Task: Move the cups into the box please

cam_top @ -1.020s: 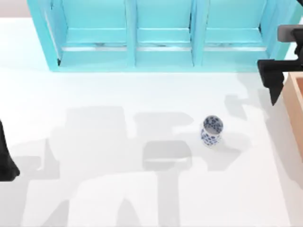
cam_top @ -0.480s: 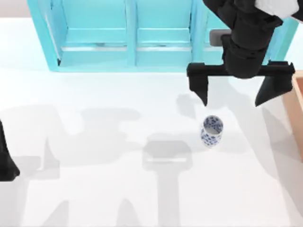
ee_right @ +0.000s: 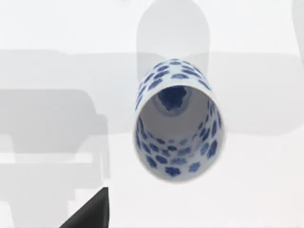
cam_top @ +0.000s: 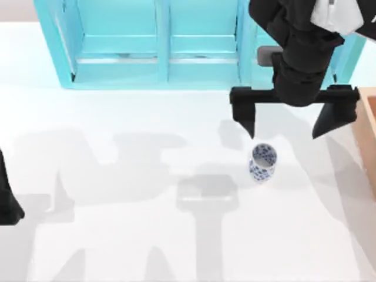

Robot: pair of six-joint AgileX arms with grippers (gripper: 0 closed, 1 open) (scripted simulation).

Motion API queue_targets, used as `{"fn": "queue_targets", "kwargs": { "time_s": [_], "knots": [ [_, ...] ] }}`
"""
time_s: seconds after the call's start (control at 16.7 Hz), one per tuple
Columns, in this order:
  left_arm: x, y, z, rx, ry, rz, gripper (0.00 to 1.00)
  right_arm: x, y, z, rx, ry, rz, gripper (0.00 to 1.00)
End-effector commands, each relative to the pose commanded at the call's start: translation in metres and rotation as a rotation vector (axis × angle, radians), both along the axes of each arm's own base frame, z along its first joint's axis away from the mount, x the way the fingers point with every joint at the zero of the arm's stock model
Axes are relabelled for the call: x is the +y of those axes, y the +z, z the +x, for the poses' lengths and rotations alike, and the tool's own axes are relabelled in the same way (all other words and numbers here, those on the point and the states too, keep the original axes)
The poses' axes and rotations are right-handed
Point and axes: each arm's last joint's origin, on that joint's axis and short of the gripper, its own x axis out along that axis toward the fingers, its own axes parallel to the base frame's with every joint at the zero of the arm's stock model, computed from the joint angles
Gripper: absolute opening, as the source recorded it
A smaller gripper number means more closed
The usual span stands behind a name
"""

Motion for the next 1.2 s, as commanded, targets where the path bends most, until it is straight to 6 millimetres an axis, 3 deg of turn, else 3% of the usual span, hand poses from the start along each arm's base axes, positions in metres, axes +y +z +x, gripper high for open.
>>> {"fn": "queue_targets", "kwargs": {
  "time_s": [0.36,0.48,0.72,1.2],
  "knots": [
    [0.000,0.000,0.000,0.000,0.000,0.000,1.00,0.001,-0.070,0.000,-0.010,0.000,0.006,1.00],
    [0.000,0.000,0.000,0.000,0.000,0.000,1.00,0.000,-0.079,-0.001,-0.006,0.000,0.003,1.00],
    [0.000,0.000,0.000,0.000,0.000,0.000,1.00,0.000,-0.079,-0.002,-0.006,0.000,0.003,1.00],
    [0.000,0.000,0.000,0.000,0.000,0.000,1.00,0.000,-0.079,-0.002,-0.006,0.000,0.003,0.40]
  ]
}}
